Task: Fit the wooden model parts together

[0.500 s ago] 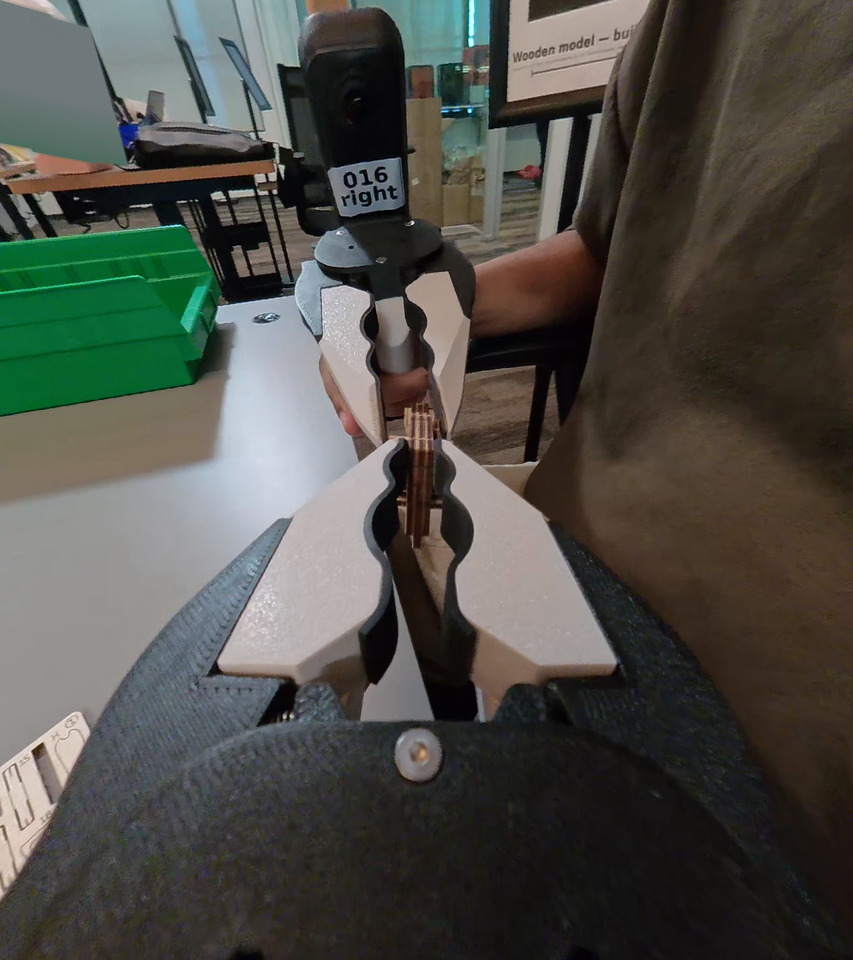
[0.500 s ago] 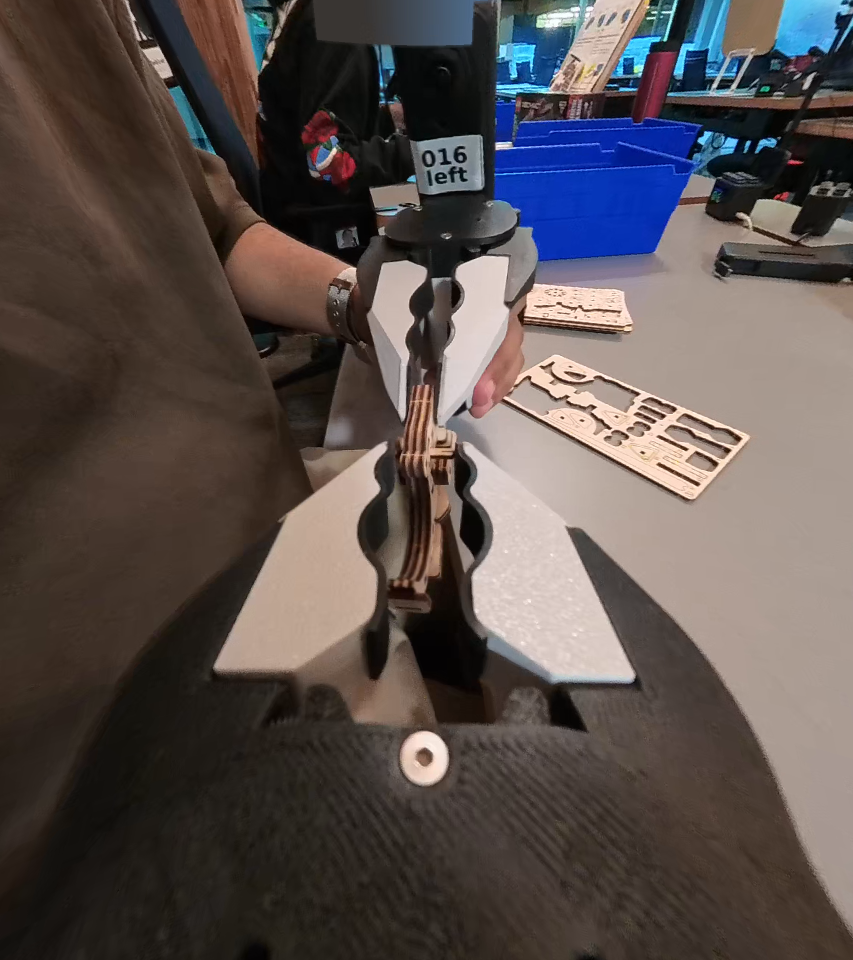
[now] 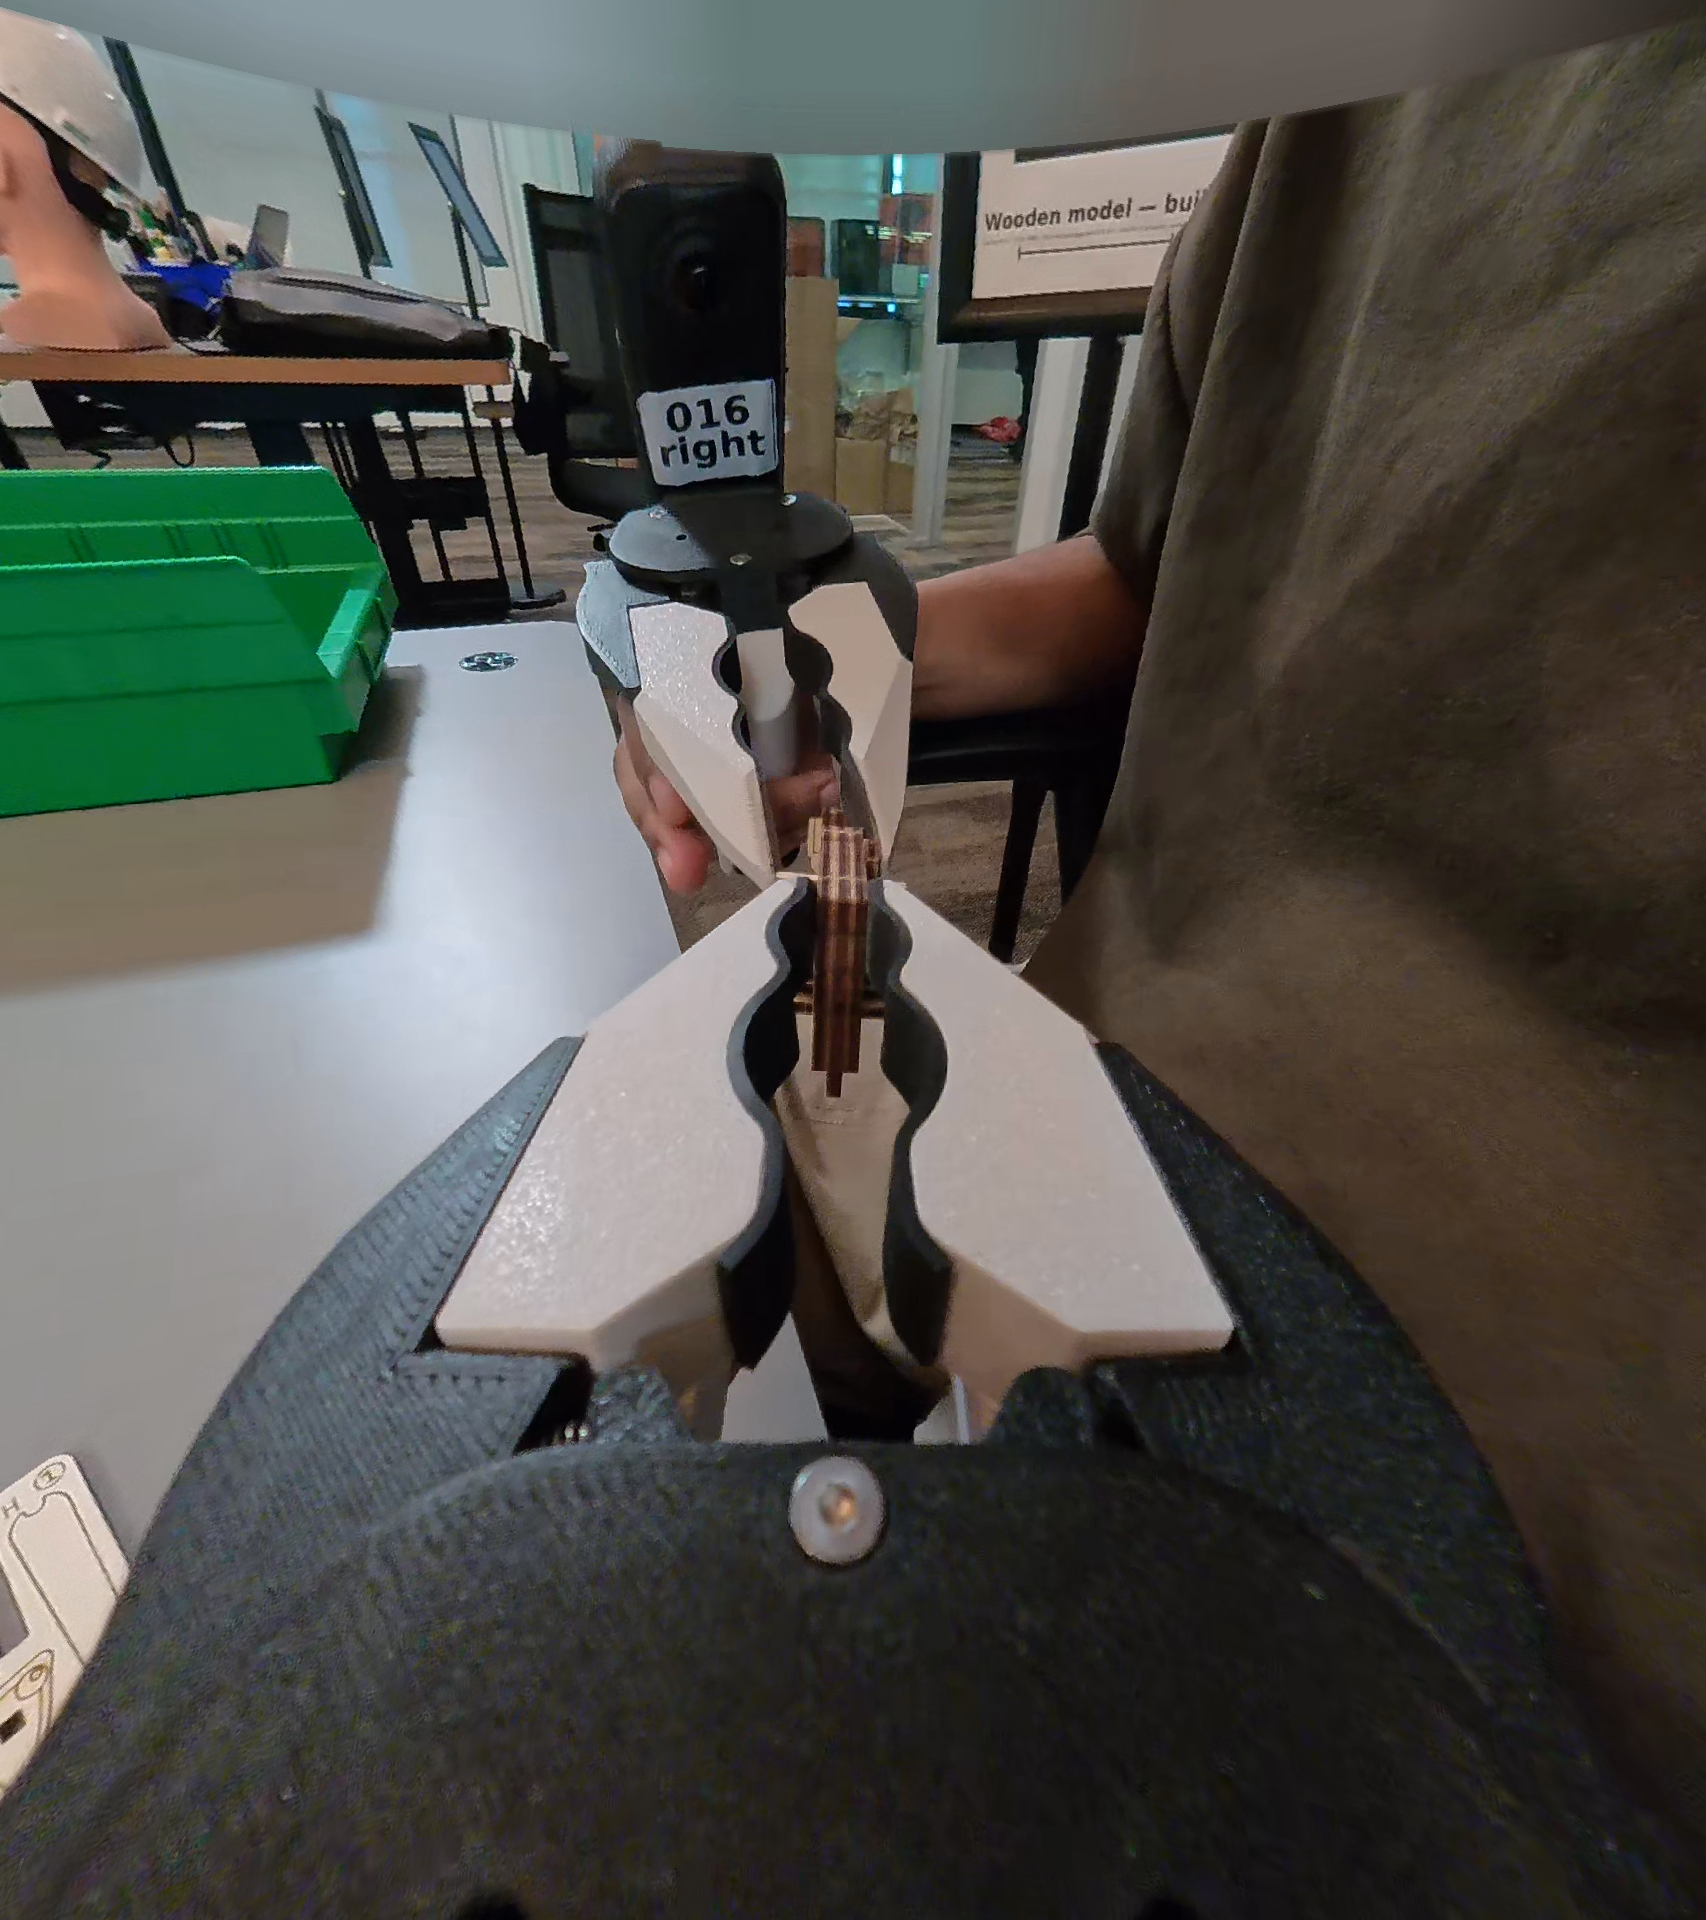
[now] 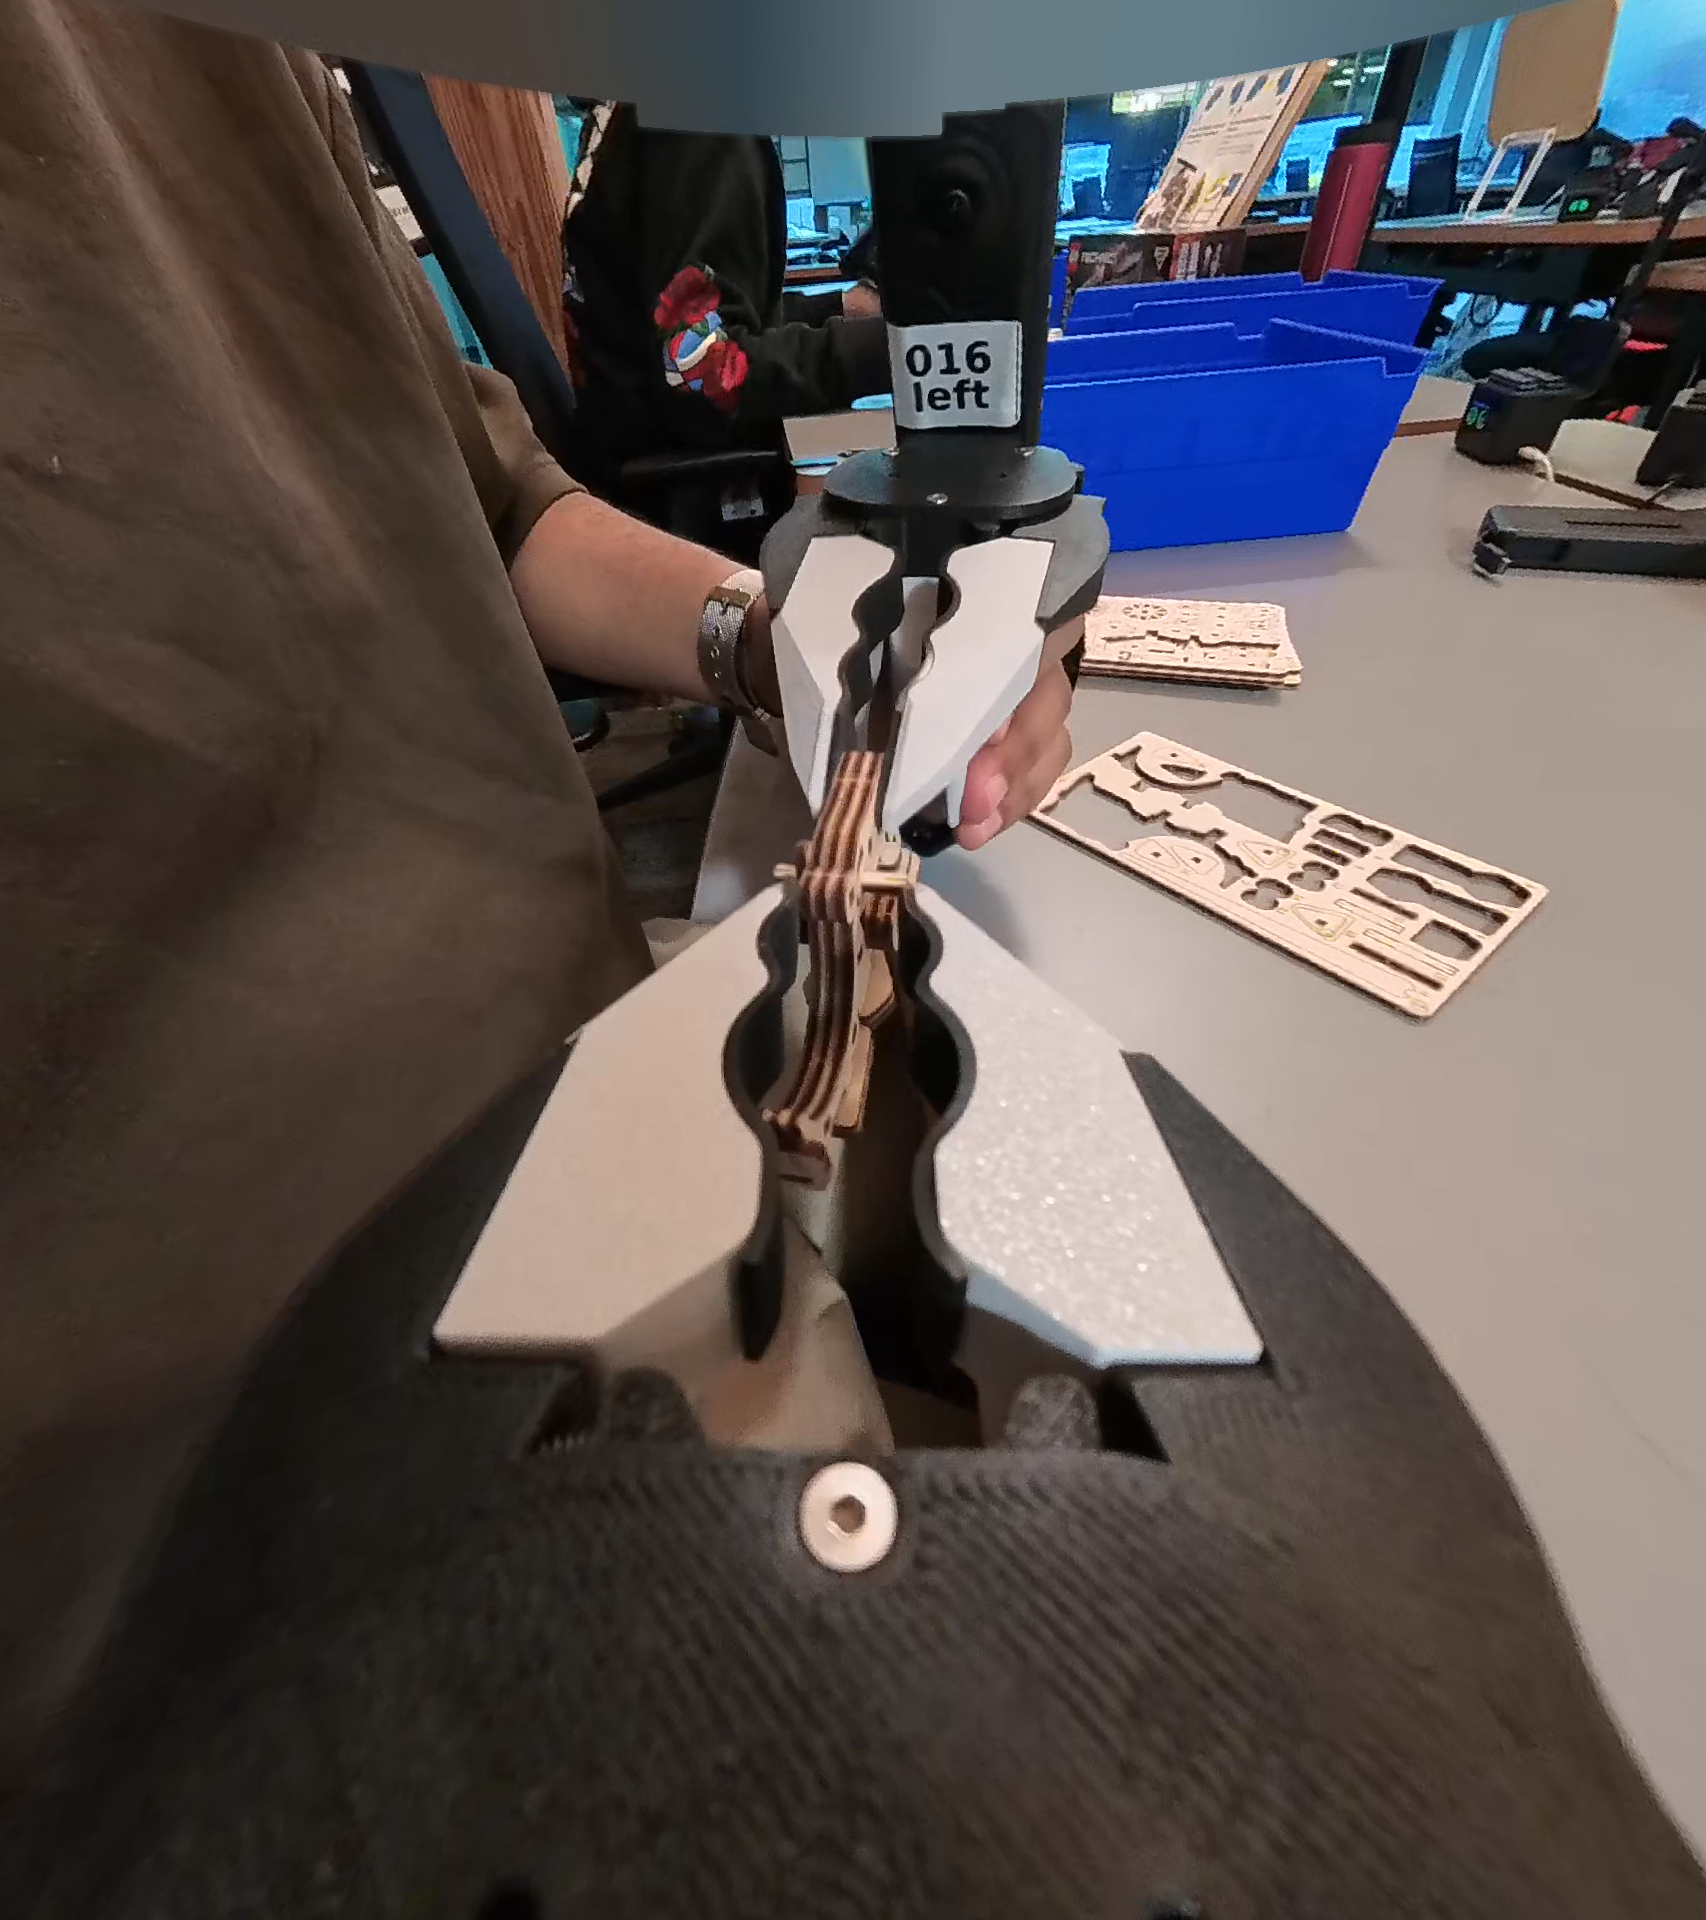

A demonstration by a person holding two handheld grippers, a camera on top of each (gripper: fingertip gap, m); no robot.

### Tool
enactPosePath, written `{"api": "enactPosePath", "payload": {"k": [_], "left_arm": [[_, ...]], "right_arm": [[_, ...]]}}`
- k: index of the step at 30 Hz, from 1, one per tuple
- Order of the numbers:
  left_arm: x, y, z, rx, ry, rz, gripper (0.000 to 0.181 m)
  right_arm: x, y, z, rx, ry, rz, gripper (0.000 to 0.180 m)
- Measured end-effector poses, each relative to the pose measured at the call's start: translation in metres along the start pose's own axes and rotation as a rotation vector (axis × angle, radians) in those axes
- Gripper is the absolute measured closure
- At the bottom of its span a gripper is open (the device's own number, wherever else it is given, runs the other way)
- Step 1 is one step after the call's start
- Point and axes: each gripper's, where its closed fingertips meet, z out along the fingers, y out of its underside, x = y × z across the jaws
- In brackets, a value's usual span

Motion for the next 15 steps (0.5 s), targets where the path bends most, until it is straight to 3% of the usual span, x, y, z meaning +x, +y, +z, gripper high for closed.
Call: {"api": "enactPosePath", "payload": {"k": [3,5,12,15], "left_arm": [[0.0020,0.0000,0.0011,0.000,0.015,-0.007,0.175],[0.0012,0.0015,0.0015,-0.009,0.007,0.001,0.175],[0.0008,-0.0018,-0.0002,0.012,0.010,-0.013,0.175],[0.0005,-0.0038,-0.0012,0.026,0.012,-0.021,0.175]], "right_arm": [[0.0041,0.0017,0.0010,-0.006,0.020,0.024,0.146],[-0.0003,0.0055,0.0020,-0.031,-0.013,0.028,0.161],[0.0024,0.0025,0.0024,-0.021,0.014,0.008,0.155],[0.0003,0.0004,0.0028,-0.015,0.007,-0.004,0.161]]}}
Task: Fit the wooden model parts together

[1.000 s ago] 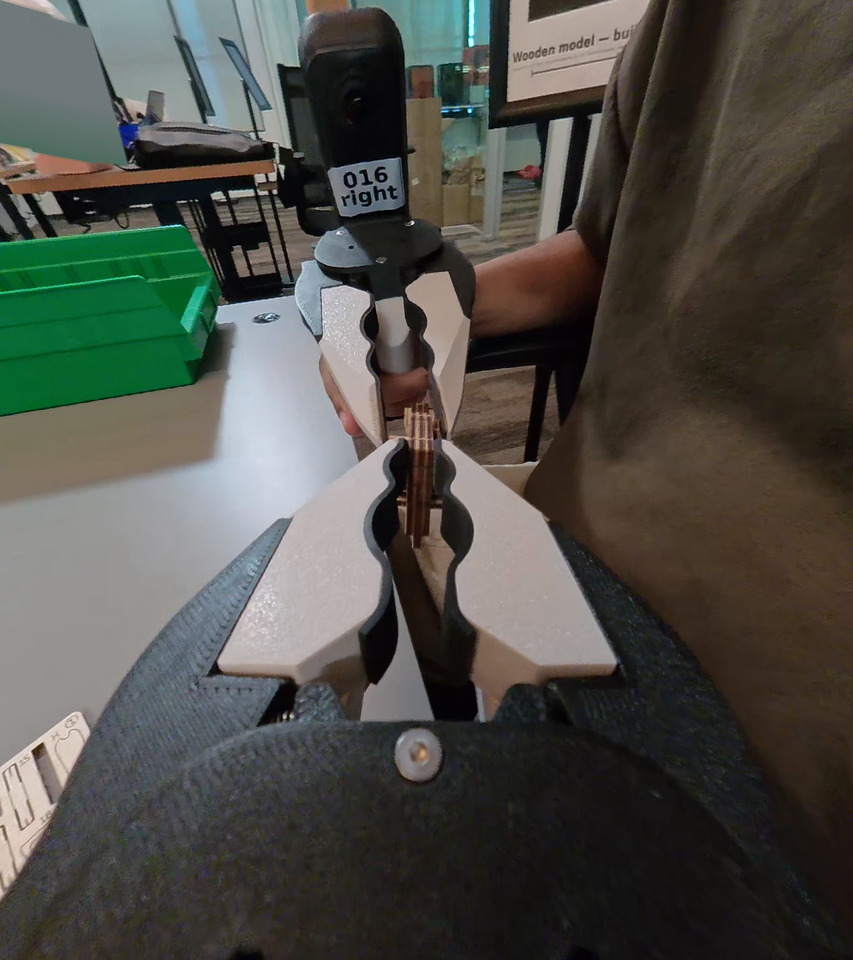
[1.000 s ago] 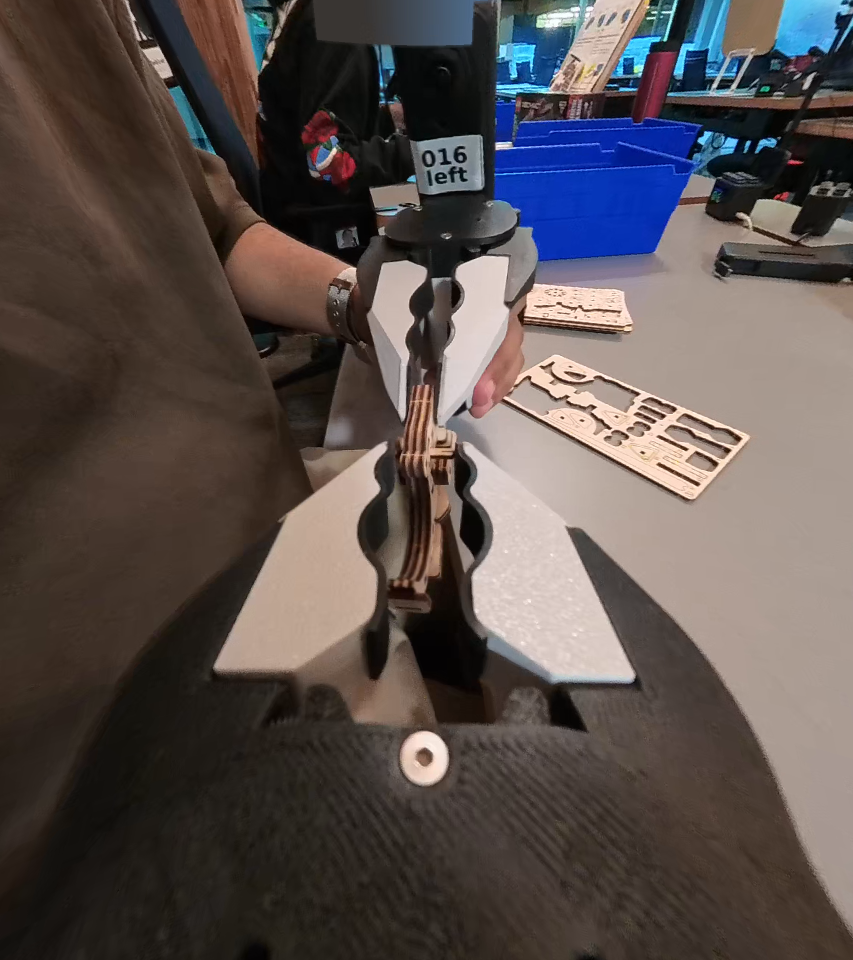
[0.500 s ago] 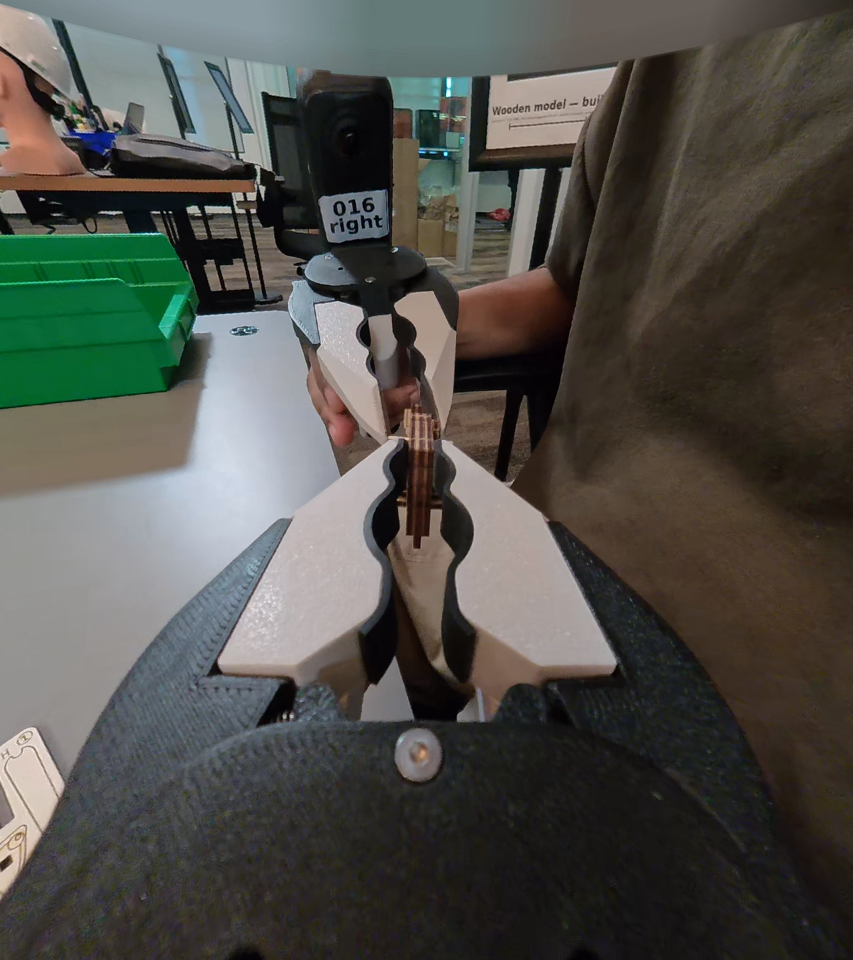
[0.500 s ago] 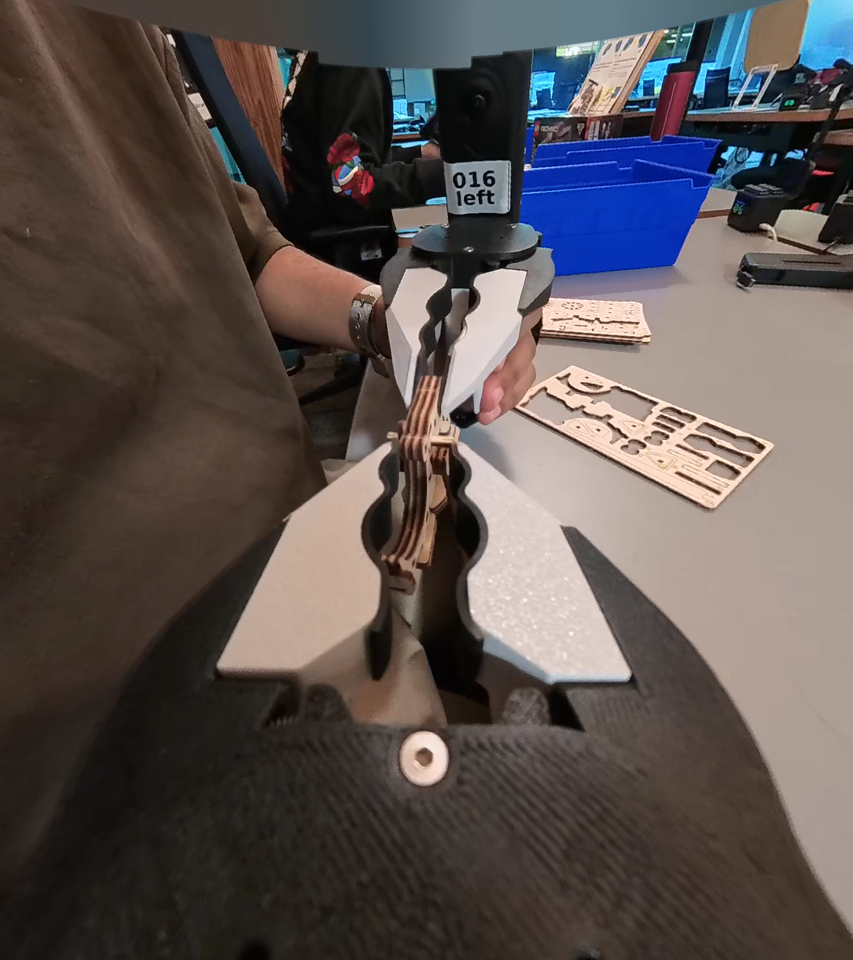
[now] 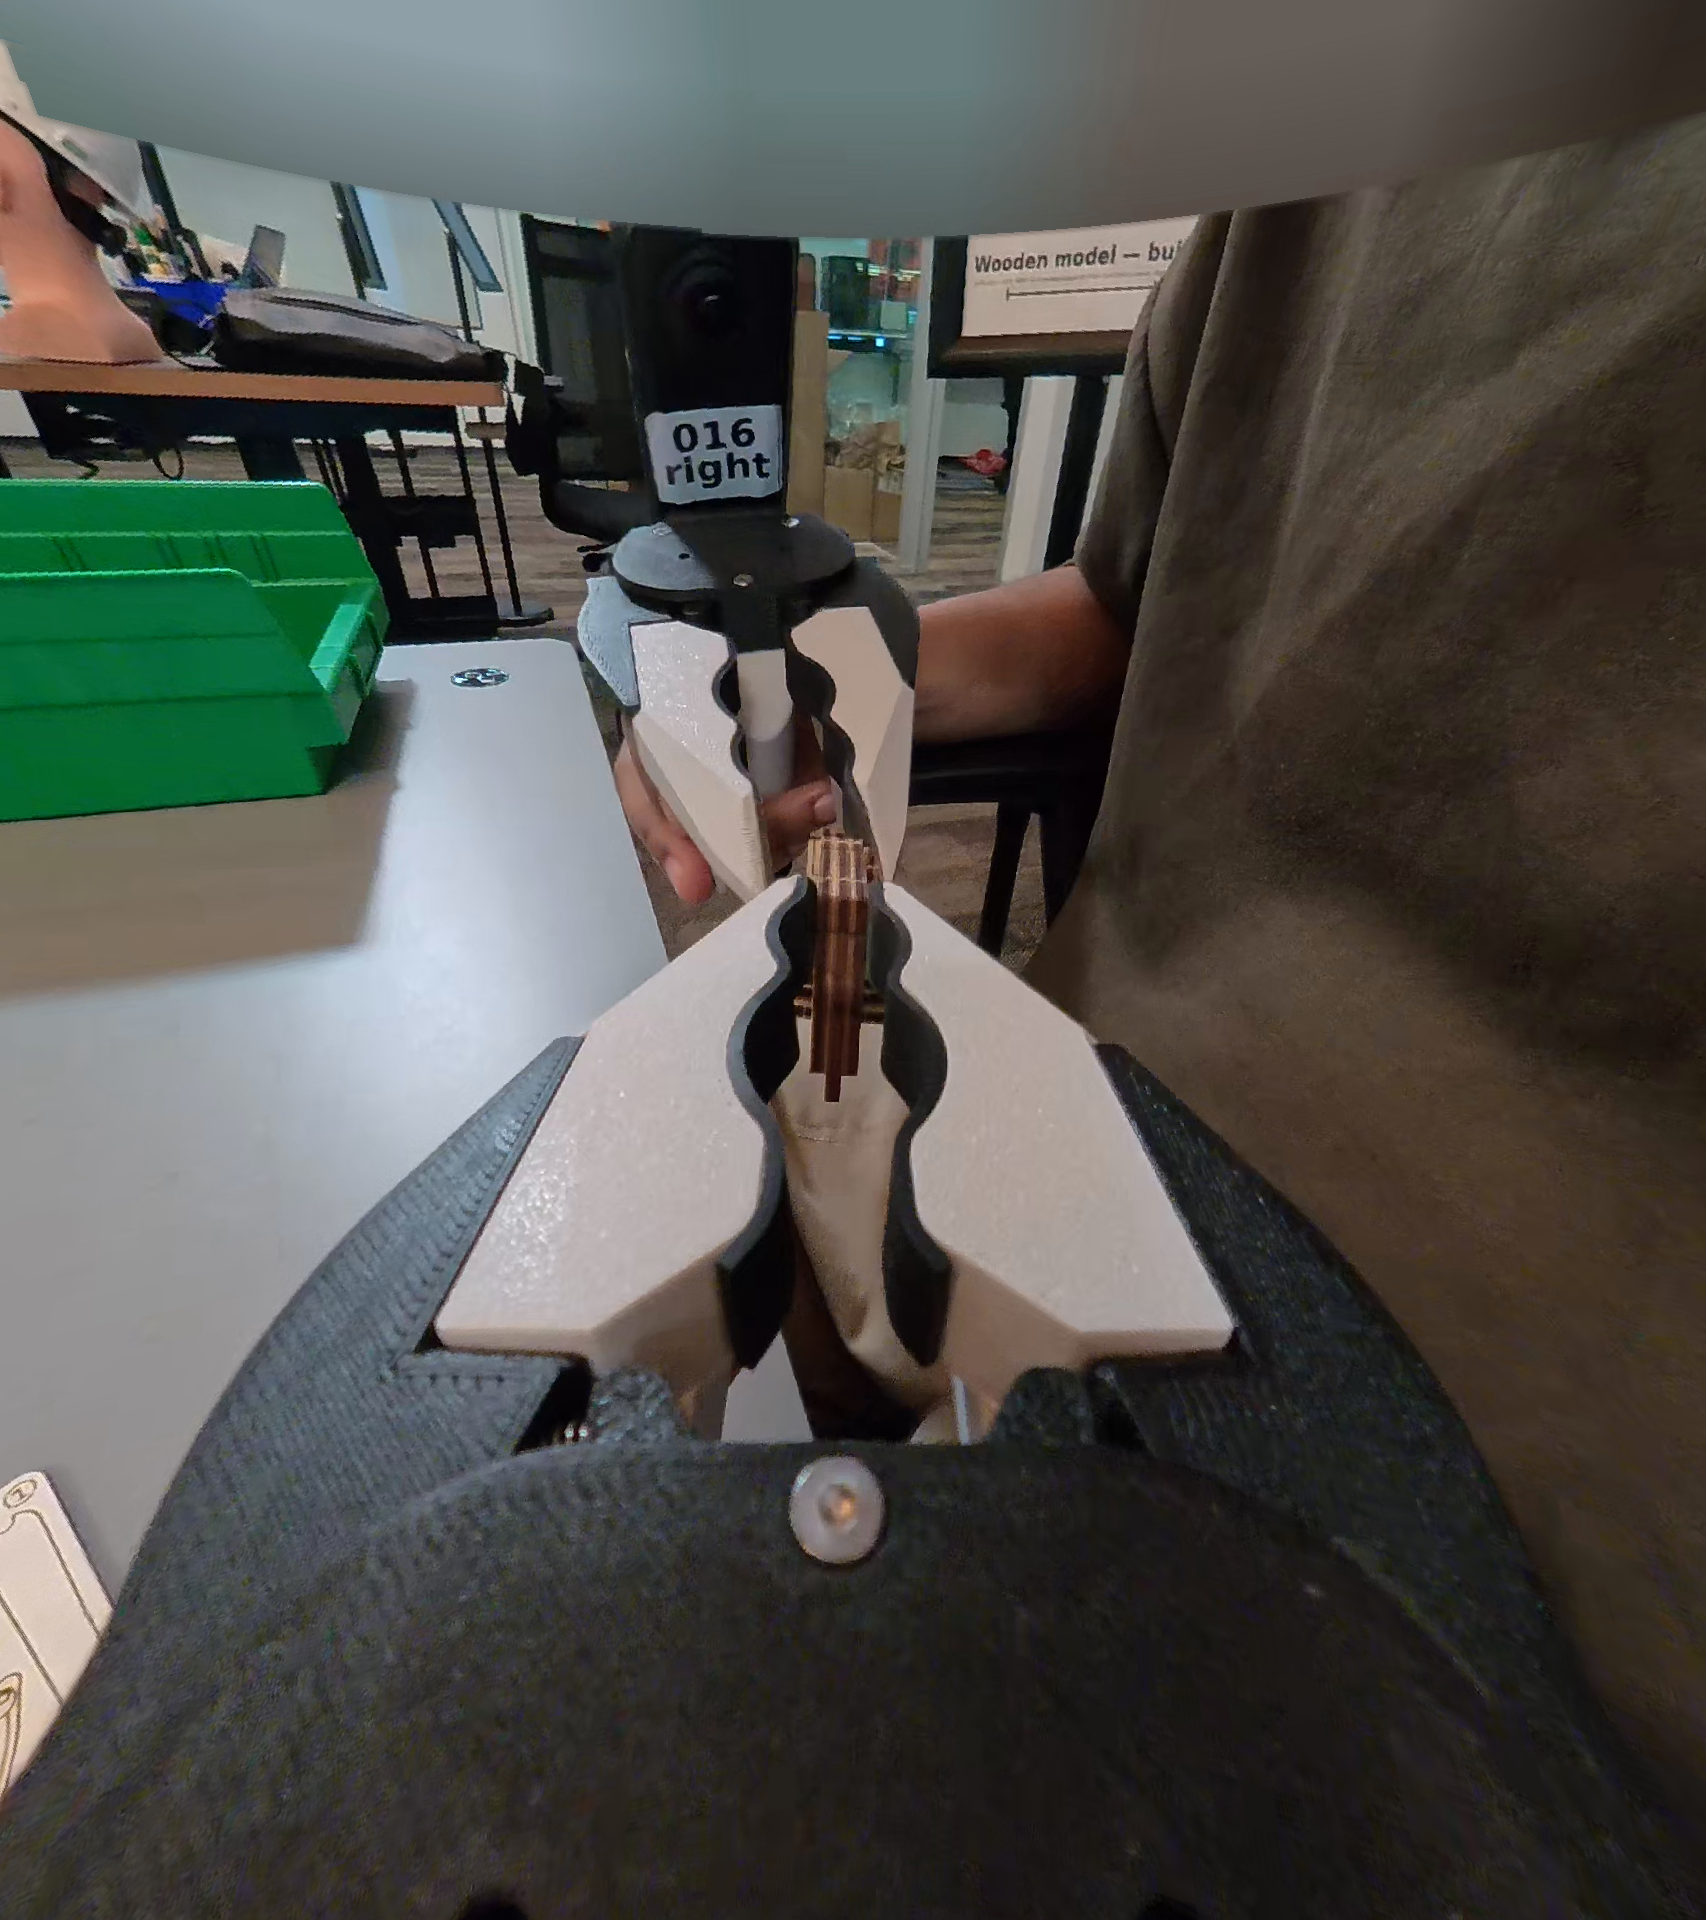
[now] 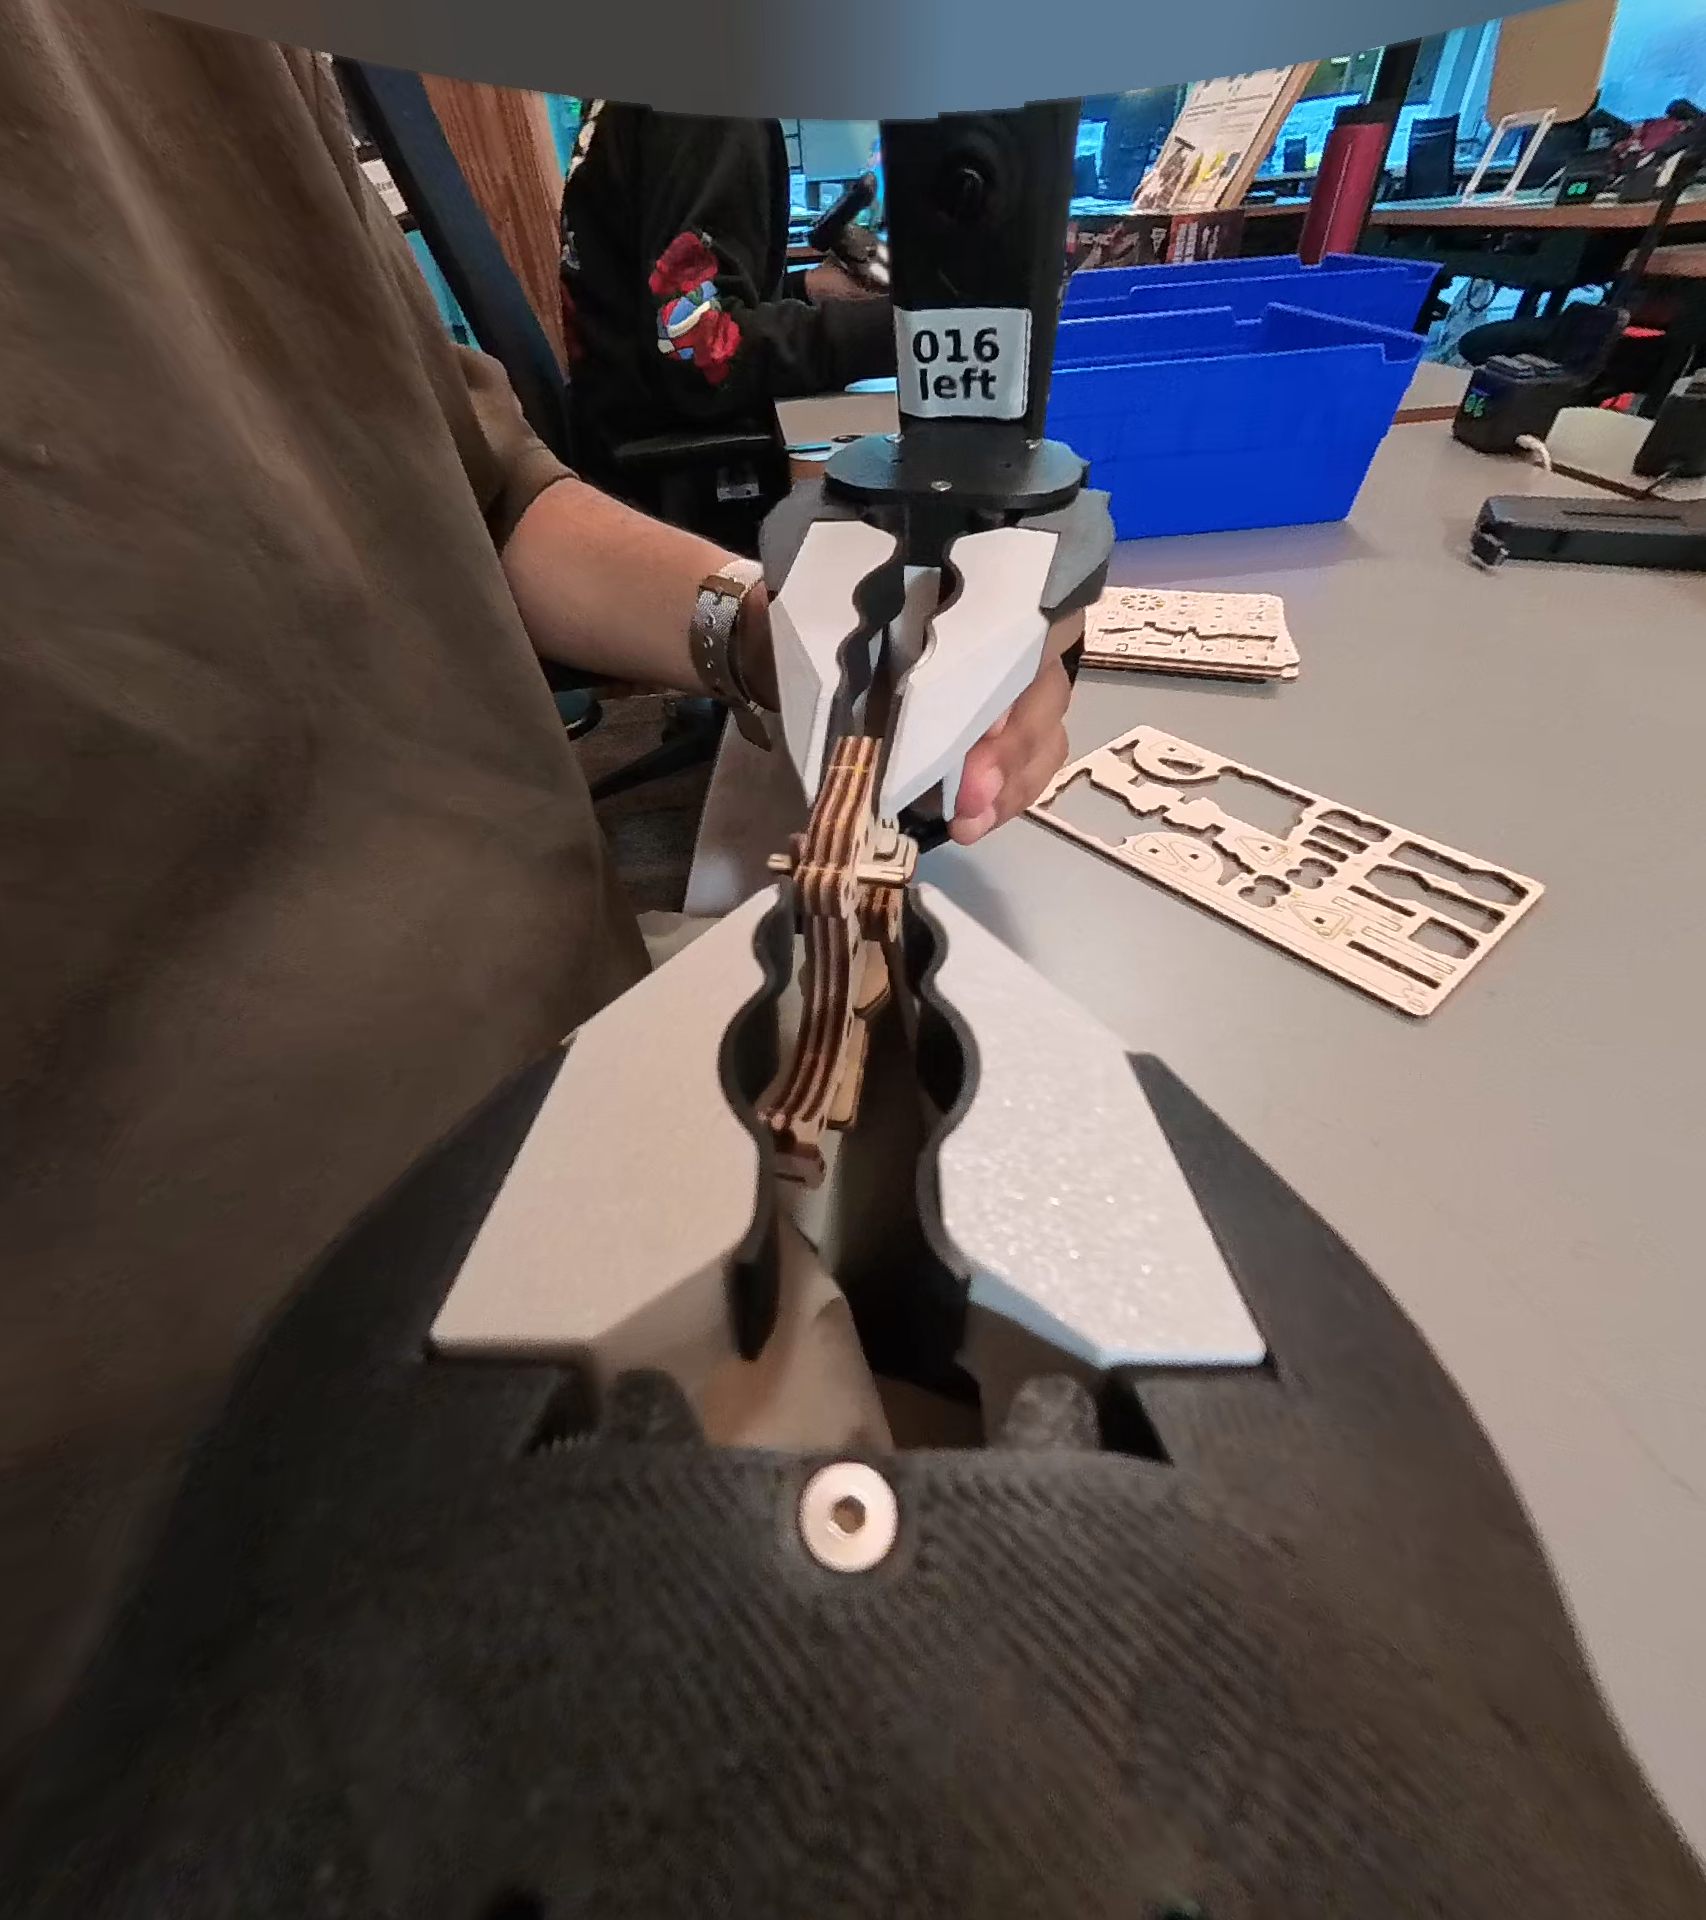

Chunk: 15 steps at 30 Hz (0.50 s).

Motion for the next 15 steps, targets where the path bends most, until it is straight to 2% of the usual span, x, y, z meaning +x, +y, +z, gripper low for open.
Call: {"api": "enactPosePath", "payload": {"k": [8,12,13,14,15], "left_arm": [[0.000,-0.003,-0.001,0.017,-0.002,-0.005,0.175],[-0.002,-0.007,-0.002,0.039,-0.010,-0.012,0.176],[-0.003,-0.007,-0.002,0.041,-0.016,-0.011,0.176],[-0.004,-0.007,-0.003,0.042,-0.023,-0.008,0.176],[-0.004,-0.007,-0.003,0.044,-0.025,-0.003,0.176]], "right_arm": [[0.004,-0.003,-0.001,0.008,0.037,-0.009,0.153],[0.015,-0.007,-0.003,0.025,0.108,-0.007,0.134],[0.016,-0.008,-0.003,0.028,0.119,-0.015,0.134],[0.013,-0.008,-0.003,0.028,0.113,-0.033,0.143],[0.005,-0.008,-0.001,0.025,0.070,-0.062,0.170]]}}
